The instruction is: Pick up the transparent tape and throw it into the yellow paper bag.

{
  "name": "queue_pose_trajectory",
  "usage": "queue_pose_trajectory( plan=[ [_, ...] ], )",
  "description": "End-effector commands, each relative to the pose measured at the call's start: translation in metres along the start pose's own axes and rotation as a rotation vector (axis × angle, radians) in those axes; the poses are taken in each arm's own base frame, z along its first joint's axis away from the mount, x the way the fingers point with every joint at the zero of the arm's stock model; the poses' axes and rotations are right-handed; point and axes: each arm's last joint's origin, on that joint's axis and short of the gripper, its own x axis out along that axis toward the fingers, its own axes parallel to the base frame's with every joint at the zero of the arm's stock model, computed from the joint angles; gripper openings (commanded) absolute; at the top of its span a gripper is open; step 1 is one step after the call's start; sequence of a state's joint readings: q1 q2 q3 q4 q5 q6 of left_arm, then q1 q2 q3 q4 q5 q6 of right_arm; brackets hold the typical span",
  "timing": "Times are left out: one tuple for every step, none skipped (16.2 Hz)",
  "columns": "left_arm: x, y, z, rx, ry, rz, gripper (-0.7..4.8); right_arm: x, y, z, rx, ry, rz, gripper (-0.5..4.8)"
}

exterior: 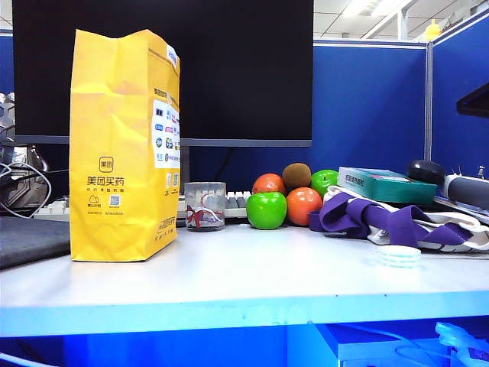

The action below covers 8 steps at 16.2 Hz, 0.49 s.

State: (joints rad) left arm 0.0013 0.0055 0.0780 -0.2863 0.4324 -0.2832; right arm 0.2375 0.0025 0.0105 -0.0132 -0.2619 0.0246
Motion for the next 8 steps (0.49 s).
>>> queue_pose_trajectory(
  plan=[
    [0.0,-0.001,0.002,-0.087,-0.019,0.007,4.79,0.0,0.0,-0.001,0.0,-0.01,0.004,4.79],
    [0.0,-0.001,0.004,-0.092,-0.034,0.004,4.79,0.0,0.0,-0.001,-0.001,-0.011,0.003,4.79],
    [0.0,-0.002,0.006,-0.089,-0.055,-0.005,4.79,0.0,0.0,-0.001,-0.001,-0.011,0.003,4.79],
    [-0.001,-0.003,0.008,-0.076,-0.072,-0.031,4.79,0.0,0.0,-0.001,0.0,-0.008,0.004,4.79],
    [-0.001,-0.003,0.009,-0.071,-0.078,-0.032,4.79,0.0,0.0,-0.001,0.001,-0.009,0.004,4.79],
    [-0.001,-0.003,0.009,-0.068,-0.085,-0.034,4.79,0.0,0.0,-0.001,0.015,-0.009,0.004,4.79],
    [-0.001,-0.004,0.01,-0.071,-0.091,-0.037,4.79,0.0,0.0,-0.001,0.061,-0.009,0.004,4.79],
    [-0.001,-0.005,0.013,-0.086,-0.112,-0.056,4.79,0.0,0.0,-0.001,0.112,-0.01,0.006,4.79]
  ],
)
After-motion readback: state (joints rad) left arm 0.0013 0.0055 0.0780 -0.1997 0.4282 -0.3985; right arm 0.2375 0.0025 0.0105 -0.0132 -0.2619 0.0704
